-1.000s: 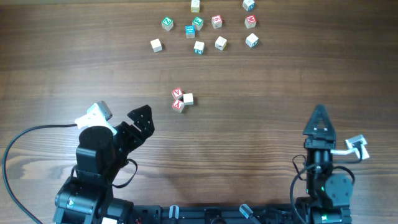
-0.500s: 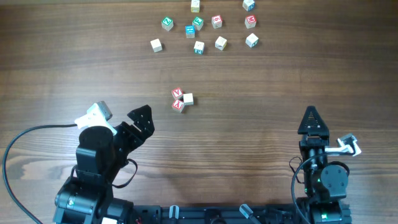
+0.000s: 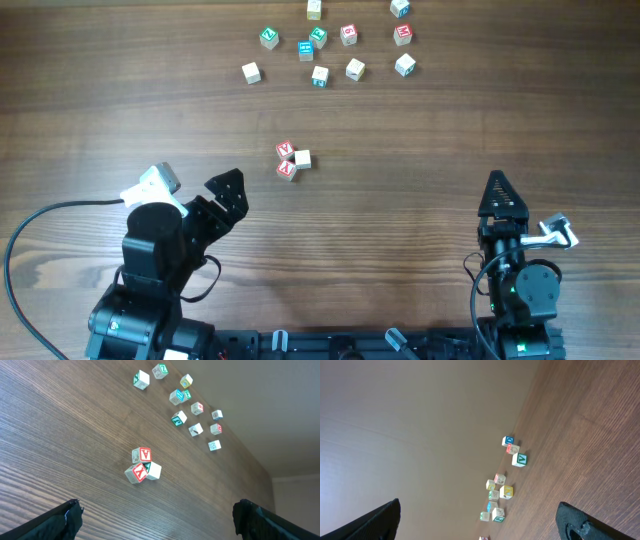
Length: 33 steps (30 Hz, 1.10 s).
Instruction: Form a circle
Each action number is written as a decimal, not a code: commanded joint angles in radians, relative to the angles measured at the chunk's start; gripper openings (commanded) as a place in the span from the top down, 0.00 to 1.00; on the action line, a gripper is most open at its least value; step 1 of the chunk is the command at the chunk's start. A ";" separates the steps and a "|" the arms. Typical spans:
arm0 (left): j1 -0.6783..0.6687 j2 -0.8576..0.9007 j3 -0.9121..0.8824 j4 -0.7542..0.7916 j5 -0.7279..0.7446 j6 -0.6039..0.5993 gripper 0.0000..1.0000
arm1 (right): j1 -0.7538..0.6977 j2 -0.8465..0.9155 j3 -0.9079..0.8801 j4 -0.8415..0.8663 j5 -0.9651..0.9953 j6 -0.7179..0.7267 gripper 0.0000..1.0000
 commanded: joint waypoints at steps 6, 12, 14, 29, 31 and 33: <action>-0.005 -0.003 0.000 0.003 -0.013 0.020 0.00 | -0.005 0.006 0.000 0.000 -0.014 0.007 0.00; -0.005 -0.003 0.000 0.003 -0.013 0.020 0.00 | -0.005 0.007 0.000 -0.001 -0.013 0.003 0.00; -0.005 -0.003 0.000 0.003 -0.013 0.020 0.00 | -0.005 0.008 0.000 0.000 0.011 0.004 0.00; -0.005 -0.003 0.000 0.003 -0.013 0.020 0.00 | -0.014 -0.052 0.000 -0.002 -0.002 -0.947 0.00; -0.005 -0.003 0.000 0.003 -0.013 0.020 0.00 | -0.013 -0.052 0.000 -0.002 -0.007 -0.945 0.00; -0.005 -0.003 0.000 0.003 -0.013 0.020 0.00 | -0.013 -0.052 0.000 -0.002 -0.009 -0.937 0.00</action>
